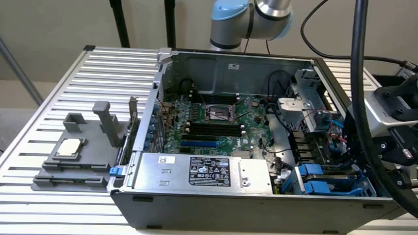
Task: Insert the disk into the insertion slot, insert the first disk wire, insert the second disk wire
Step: 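Insert the first disk wire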
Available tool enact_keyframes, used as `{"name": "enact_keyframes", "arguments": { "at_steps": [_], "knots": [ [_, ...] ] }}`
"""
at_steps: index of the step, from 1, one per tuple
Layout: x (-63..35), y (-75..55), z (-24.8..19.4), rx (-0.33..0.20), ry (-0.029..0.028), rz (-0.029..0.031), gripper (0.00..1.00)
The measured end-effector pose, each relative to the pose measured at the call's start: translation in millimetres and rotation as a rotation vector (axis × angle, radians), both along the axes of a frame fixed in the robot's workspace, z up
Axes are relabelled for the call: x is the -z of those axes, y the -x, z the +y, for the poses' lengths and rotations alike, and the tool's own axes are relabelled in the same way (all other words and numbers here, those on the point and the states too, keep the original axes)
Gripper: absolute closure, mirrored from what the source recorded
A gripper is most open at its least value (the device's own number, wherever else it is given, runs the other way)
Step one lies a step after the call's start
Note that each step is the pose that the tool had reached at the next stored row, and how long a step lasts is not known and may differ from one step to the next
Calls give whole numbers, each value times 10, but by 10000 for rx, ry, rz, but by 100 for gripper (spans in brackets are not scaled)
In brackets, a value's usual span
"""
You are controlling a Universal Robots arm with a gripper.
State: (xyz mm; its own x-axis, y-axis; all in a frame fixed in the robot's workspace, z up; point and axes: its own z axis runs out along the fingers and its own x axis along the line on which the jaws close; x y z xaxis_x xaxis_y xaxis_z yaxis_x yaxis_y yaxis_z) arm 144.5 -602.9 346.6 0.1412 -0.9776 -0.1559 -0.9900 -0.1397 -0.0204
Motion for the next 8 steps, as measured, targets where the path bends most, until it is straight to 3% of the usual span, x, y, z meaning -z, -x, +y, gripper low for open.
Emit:
{"name": "enact_keyframes", "arguments": {
  "at_steps": [4, 8],
  "knots": [
    [18, 12, 0, 147, 172, -1, 84],
    [27, 25, 11, 147, 281, -1, 84]
  ]
}}
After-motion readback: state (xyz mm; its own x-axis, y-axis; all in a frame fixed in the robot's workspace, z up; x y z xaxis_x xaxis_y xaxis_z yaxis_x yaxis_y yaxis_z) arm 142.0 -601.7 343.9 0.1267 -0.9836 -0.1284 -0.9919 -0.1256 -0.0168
